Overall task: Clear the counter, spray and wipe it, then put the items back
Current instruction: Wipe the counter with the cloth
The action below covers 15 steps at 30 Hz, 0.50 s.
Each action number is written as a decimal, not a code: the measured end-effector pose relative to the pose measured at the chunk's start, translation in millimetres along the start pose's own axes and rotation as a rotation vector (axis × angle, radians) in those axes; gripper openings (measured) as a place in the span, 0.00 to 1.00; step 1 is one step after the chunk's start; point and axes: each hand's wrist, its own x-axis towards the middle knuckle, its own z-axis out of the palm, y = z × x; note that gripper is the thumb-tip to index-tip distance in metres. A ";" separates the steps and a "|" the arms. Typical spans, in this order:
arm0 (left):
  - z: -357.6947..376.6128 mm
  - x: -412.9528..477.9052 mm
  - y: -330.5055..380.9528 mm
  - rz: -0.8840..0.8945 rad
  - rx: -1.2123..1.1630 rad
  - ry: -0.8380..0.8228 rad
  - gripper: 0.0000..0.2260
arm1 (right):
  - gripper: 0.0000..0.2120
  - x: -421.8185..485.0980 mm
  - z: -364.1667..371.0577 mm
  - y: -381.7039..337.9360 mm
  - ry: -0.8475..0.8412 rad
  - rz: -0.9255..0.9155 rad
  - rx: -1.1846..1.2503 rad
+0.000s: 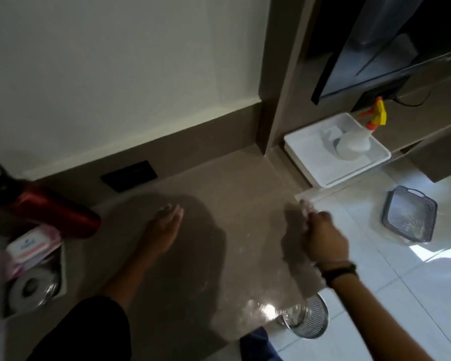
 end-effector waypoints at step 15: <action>-11.9 -178.1 -243.6 0.000 0.146 0.430 0.33 | 0.47 -86.9 106.3 -42.7 -0.103 -0.081 -0.205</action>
